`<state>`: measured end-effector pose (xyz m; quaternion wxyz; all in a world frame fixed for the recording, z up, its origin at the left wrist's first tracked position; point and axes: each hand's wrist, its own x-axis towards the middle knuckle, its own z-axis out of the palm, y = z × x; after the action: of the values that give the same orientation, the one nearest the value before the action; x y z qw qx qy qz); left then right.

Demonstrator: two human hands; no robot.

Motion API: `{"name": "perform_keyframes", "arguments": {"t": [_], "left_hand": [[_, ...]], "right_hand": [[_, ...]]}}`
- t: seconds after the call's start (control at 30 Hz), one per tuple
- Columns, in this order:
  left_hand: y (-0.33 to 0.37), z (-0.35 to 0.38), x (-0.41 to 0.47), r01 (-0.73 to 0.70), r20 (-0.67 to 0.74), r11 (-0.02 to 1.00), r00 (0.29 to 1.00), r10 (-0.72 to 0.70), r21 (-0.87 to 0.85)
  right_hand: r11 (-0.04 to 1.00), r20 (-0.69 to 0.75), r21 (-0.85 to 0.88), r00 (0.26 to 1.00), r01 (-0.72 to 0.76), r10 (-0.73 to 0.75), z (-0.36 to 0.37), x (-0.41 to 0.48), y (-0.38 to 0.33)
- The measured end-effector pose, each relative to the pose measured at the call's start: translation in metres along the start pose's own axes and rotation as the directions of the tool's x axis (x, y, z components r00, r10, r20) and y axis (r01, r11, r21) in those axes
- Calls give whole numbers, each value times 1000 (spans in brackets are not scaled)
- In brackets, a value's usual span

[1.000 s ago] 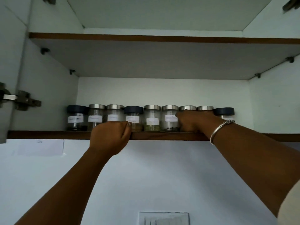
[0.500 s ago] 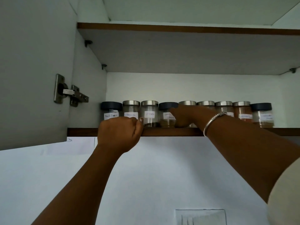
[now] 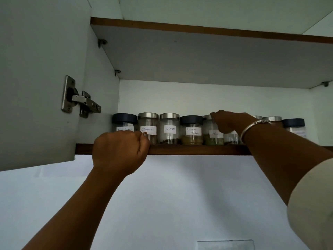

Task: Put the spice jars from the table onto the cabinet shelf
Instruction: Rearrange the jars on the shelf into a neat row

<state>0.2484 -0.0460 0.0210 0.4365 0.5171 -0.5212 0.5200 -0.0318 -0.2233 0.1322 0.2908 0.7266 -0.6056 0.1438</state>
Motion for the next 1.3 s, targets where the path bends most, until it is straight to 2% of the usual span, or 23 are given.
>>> {"name": "perform_keyframes", "arguments": {"t": [0.13, 0.47, 0.7, 0.77, 0.83, 0.9, 1.03, 1.17, 1.3], "left_hand": [[2, 0, -1, -7, -25, 1000, 1000, 8, 23], [-1, 7, -5, -30, -116, 999, 993, 27, -27], [-2, 10, -7, -11, -145, 1000, 989, 7, -24], [-3, 12, -7, -9, -150, 999, 989, 2, -46], [-3, 13, -7, -10, -157, 999, 988, 2, -52], [-3, 14, -8, -12, -165, 999, 986, 6, -39], [-5, 14, -7, -18, -168, 1000, 986, 13, -24], [-6, 17, -9, -33, -160, 999, 987, 26, -39], [-5, 18, -8, -9, -140, 998, 990, 1, -54]], "right_hand": [[999, 25, 51, 1000, -15, 13, 5, 10, 2], [1000, -28, -1, 1000, -3, 3, 4, 23, -3], [999, 0, 49, 1000, -15, 15, 3, 17, -7], [997, -36, 73, 999, -21, 23, -8, 16, -22], [991, -90, 130, 996, 26, -15, -25, 16, -47], [973, -140, 190, 984, 134, -108, -43, 20, -81], [939, -138, 143, 946, 312, -293, -54, 33, -156], [929, -81, 36, 927, 369, -365, -42, 46, -195], [928, -84, 17, 925, 372, -369, -40, 49, -193]]}}
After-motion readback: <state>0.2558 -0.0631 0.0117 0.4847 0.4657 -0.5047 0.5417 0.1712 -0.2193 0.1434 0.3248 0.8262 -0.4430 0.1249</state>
